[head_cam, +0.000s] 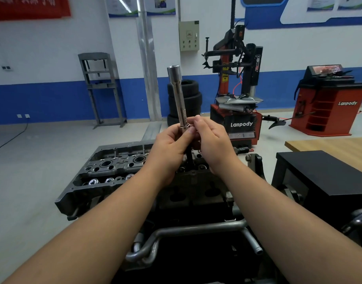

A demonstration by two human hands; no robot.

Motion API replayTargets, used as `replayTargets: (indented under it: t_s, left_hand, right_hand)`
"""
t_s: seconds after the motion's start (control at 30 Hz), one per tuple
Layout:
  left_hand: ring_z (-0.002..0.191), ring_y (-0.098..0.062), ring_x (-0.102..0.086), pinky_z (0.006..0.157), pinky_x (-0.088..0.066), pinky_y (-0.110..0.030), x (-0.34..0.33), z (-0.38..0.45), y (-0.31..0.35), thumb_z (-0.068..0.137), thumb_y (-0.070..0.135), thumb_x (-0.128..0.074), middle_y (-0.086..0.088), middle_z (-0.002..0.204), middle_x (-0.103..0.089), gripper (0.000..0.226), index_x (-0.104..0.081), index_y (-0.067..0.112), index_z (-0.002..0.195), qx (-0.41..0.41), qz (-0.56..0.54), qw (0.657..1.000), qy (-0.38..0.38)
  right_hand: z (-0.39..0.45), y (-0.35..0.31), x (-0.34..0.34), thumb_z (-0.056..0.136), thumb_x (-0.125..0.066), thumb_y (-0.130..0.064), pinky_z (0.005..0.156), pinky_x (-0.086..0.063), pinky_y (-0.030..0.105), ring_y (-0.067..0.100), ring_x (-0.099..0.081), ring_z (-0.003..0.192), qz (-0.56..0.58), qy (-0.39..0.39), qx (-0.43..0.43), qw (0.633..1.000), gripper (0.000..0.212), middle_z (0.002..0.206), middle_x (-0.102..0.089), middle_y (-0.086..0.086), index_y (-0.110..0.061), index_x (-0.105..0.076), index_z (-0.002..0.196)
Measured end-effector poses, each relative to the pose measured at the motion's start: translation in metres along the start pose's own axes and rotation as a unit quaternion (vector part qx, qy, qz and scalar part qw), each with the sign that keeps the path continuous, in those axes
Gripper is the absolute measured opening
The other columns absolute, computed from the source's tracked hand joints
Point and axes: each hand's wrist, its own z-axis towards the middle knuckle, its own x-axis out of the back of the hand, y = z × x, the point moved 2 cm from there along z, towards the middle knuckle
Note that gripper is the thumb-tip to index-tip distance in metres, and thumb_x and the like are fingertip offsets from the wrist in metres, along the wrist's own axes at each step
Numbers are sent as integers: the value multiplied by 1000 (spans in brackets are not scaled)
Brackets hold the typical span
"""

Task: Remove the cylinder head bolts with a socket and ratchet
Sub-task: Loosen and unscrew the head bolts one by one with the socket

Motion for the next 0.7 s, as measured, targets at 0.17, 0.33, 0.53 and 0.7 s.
replayTargets:
  t_s: [0.17,0.33,0.53,0.7]
  left_hand:
    - [101,-13,-74,81,-59,-21,-2,-2,3,103,23,-59,3,103,-79,14,-71,25,110,-15,35,999,10]
    - [97,-8,-74,77,-58,-20,-3,2,9,103,25,-61,8,98,-78,11,-71,25,105,-17,75,997,22]
    - [81,-5,-72,63,-55,-17,-8,23,40,101,30,-62,7,86,-76,13,-69,19,98,-31,40,997,57]
    - [87,-8,-71,65,-53,-19,-8,34,64,101,30,-64,5,91,-75,10,-67,21,102,-50,3,996,68]
  right_hand:
    - [3,2,3,88,-44,-19,67,-53,19,10,-69,83,58,5,-30,998,35,93,-73,11,-6,-72,103]
    - [6,-1,4,92,-42,-10,67,-53,22,11,-69,84,23,11,-59,998,32,92,-73,9,-7,-73,100]
    - [-2,-12,15,93,-51,-10,67,-47,25,14,-64,83,-80,-60,-96,990,26,91,-72,5,-29,-69,97]
    - [-4,-17,14,88,-73,-26,74,-51,30,12,-67,90,-241,-110,-120,957,43,100,-71,-4,-21,-58,128]
